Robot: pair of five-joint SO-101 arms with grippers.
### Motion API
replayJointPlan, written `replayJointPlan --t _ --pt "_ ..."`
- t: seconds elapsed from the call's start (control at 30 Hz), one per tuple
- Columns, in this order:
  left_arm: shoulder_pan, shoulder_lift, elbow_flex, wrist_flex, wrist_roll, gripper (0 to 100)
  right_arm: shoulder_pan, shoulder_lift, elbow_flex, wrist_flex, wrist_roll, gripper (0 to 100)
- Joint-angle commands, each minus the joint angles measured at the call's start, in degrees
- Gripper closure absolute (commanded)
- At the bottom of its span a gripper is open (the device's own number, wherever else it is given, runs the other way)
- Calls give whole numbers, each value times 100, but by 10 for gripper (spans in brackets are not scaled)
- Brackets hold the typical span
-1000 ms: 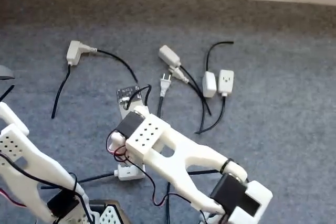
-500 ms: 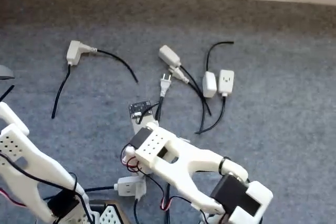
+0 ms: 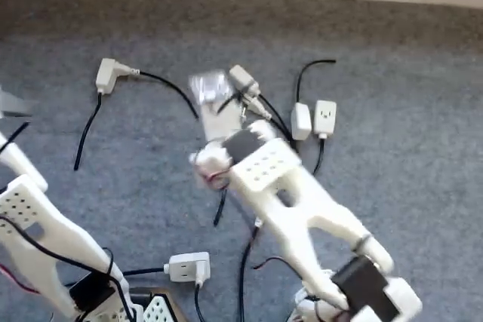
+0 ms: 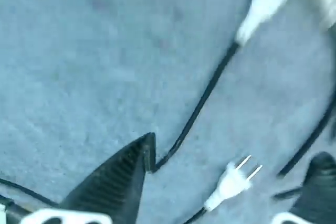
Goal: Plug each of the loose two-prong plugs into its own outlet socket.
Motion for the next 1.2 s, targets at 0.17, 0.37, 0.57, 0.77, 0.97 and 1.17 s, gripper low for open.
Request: replayJointPlan --t 0.17,0.37,0.57,0.77,0.97,1.17 --pt "1701 -2229 1138 158 141 631 1226 -1938 -1279 2062 1688 783" --pt "3459 -4875 4435 132 88 631 2281 -3266 523 1815 2391 846" --pt "4620 -7275 7978 132 -422 632 3002 -4884 4057 66 2813 854" --pt "4251 -8901 10264 -176 -1670 659 3029 -5912 6290 -778 2848 854" --pt "4462 -9947 12171 -211 -3024 667 3029 -6325 6870 -989 2848 854" --pt "5393 -10765 13560 -1134 -3059 669 3108 -6431 6967 -1147 2822 854"
